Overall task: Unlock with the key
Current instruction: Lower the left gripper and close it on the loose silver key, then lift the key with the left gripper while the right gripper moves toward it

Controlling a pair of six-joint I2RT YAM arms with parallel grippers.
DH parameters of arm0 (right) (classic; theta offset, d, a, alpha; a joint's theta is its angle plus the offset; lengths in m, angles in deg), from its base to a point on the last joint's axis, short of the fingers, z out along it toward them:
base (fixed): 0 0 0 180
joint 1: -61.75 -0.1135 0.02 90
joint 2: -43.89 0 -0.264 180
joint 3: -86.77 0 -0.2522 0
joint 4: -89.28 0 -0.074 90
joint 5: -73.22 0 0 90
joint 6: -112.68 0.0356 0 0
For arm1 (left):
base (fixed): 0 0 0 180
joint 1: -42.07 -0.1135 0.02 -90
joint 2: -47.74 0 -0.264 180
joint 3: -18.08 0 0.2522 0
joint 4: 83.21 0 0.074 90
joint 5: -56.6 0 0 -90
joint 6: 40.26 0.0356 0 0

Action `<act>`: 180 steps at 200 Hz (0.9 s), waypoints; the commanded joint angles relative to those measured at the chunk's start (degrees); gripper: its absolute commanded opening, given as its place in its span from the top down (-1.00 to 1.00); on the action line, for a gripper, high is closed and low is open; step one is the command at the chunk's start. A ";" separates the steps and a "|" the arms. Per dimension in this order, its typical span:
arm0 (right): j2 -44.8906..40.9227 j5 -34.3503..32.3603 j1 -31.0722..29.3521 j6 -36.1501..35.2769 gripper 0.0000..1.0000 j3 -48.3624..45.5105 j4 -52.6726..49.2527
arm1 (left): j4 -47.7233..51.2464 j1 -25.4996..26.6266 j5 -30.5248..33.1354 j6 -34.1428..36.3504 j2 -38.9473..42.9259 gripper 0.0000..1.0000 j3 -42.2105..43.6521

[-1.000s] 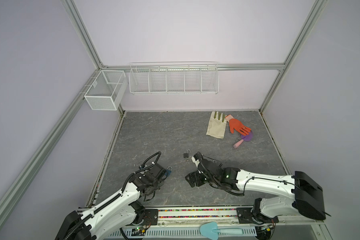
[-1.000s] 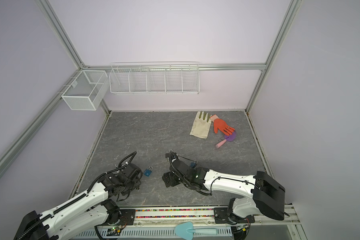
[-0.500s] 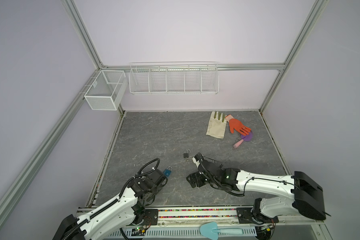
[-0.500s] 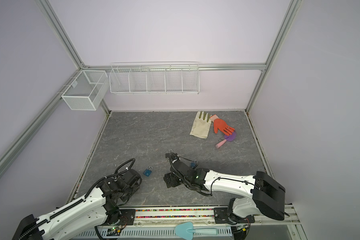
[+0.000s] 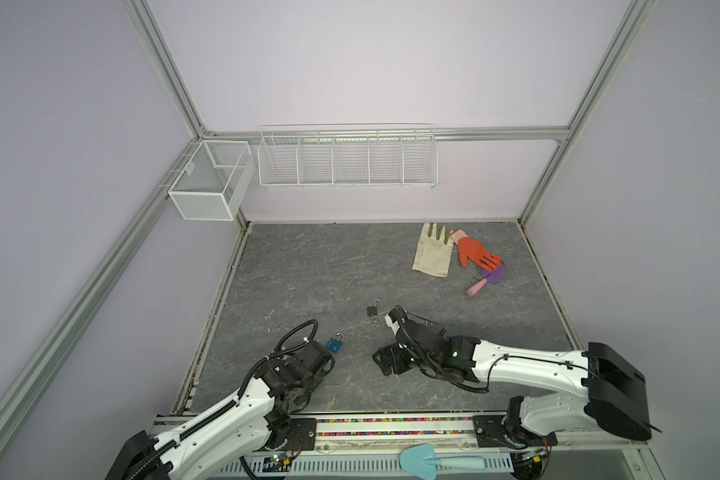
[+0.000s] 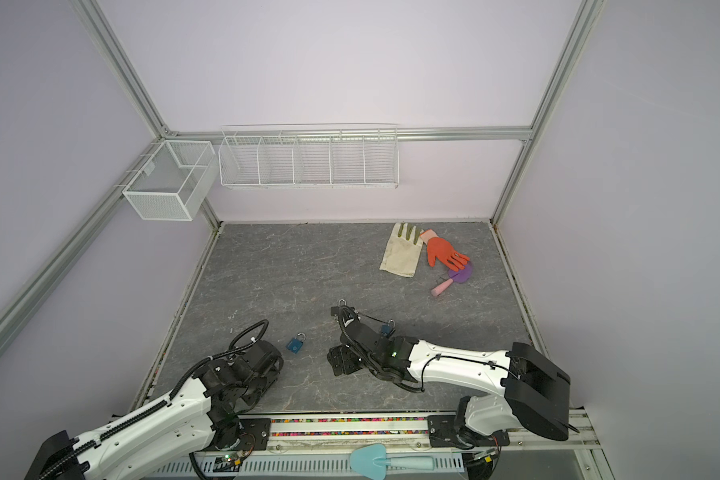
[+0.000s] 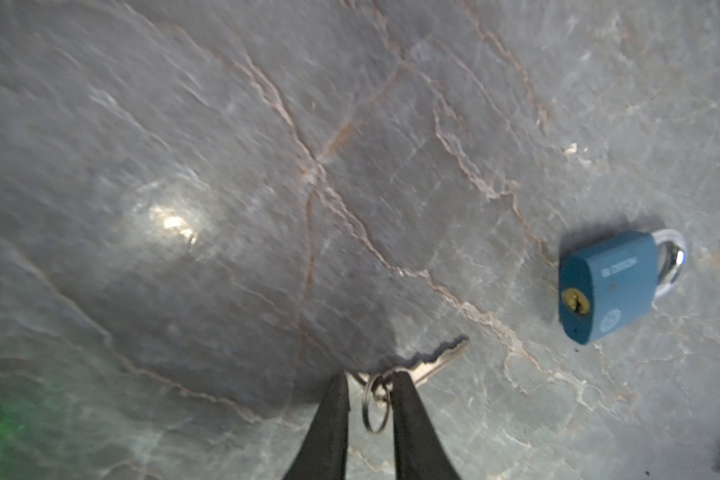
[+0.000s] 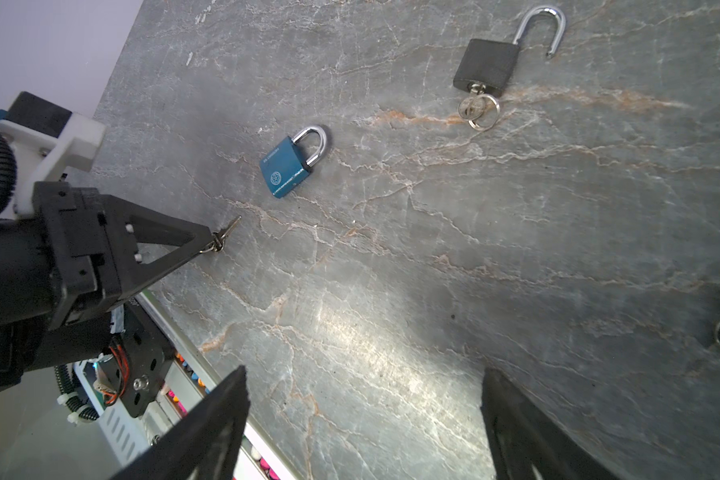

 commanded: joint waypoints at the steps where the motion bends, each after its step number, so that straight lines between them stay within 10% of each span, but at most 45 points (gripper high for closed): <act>1: 1.18 -0.85 -0.18 -0.21 -0.78 0.39 -0.85 | 0.26 0.24 0.32 -1.95 1.18 0.62 1.28; 180: -2.70 3.77 2.84 2.72 -0.78 0.47 1.58 | -10.85 0.31 -1.87 -5.18 9.10 1.00 1.52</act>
